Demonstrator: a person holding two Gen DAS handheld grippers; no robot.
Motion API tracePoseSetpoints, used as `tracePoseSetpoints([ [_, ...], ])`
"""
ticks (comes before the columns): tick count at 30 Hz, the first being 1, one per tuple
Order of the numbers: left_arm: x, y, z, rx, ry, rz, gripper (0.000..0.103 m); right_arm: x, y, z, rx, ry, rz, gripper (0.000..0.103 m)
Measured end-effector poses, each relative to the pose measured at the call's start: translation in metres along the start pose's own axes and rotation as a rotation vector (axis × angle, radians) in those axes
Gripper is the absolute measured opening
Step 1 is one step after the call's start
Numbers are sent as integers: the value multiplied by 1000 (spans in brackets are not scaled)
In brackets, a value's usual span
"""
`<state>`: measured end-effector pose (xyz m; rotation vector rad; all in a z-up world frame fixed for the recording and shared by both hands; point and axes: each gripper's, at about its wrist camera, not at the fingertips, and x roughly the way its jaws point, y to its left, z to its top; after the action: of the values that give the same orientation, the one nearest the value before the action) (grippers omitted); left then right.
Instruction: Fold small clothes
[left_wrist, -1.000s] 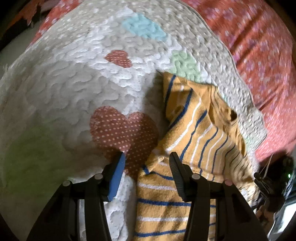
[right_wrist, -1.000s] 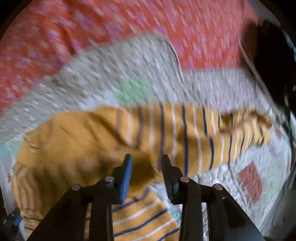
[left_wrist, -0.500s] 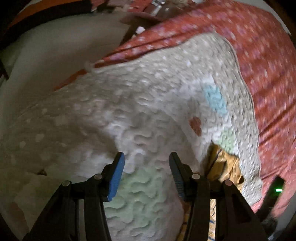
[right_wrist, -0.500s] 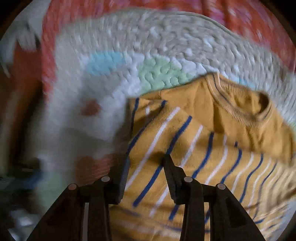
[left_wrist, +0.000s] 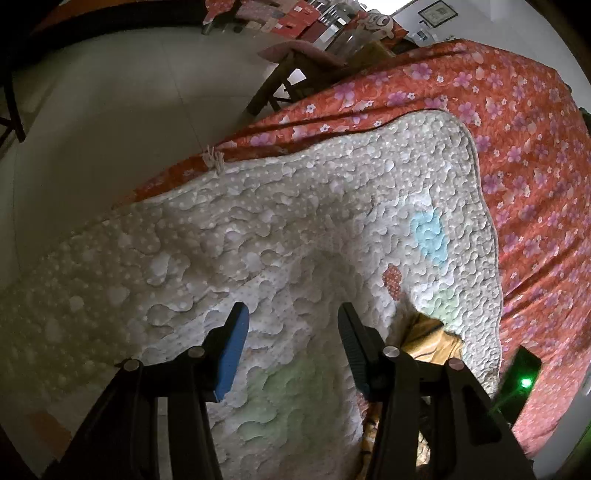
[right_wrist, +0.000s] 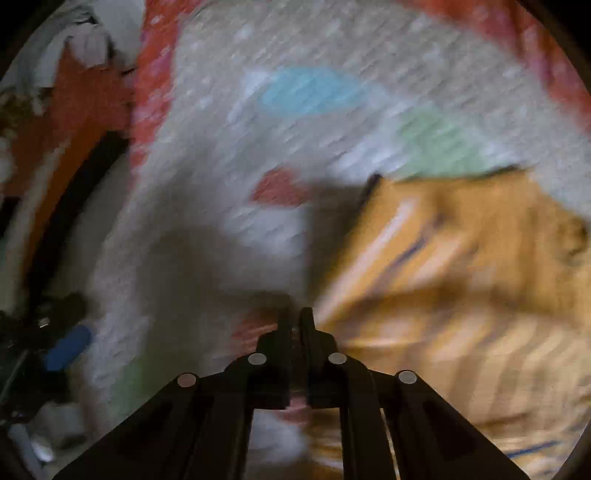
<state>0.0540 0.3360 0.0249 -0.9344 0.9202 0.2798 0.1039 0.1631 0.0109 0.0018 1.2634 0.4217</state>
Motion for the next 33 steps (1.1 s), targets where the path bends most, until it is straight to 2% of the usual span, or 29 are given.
tracePoseSetpoints([
  [3,1,-5,-3,26,-2,11,49,-27,-3,-2,-38,-75,28,8],
  [6,0,-18,-8,78,-18,9,49,-60,-32,-4,21,-149,27,12],
  [9,6,-43,-20,180,-7,-34,50,-81,-92,-8,141,-182,-21,20],
  [13,27,-87,-53,362,46,-83,52,-76,-204,-35,388,-109,-65,21],
  [14,33,-100,-66,421,61,-87,52,-77,-231,-46,446,-108,-58,21],
  [15,42,-115,-81,490,83,-89,52,-82,-256,-56,498,-134,18,13],
  [16,49,-124,-93,536,102,-89,52,-87,-273,-64,542,-148,66,12],
  [17,57,-132,-105,582,126,-81,52,-93,-283,-70,566,-159,65,12],
  [19,75,-141,-124,644,180,-39,52,-111,-301,-81,562,-189,-16,12],
  [20,87,-142,-132,662,219,-4,52,-118,-308,-85,553,-188,-81,17],
  [21,96,-142,-139,673,248,28,54,-126,-318,-92,545,-181,-201,26],
  [22,98,-147,-146,720,221,54,59,-135,-327,-100,545,-187,-233,26],
  [24,97,-156,-158,784,220,63,73,-156,-349,-124,598,-218,-182,26],
  [26,96,-157,-166,807,204,84,74,-191,-368,-159,667,-273,-230,32],
  [28,89,-157,-171,796,198,60,74,-223,-387,-196,714,-336,-249,49],
  [30,78,-150,-173,740,206,-5,74,-257,-420,-239,792,-380,-273,51],
  [31,73,-147,-175,728,201,-20,74,-272,-438,-267,853,-406,-277,52],
  [33,55,-138,-184,725,175,-17,74,-290,-474,-300,961,-439,-279,53],
])
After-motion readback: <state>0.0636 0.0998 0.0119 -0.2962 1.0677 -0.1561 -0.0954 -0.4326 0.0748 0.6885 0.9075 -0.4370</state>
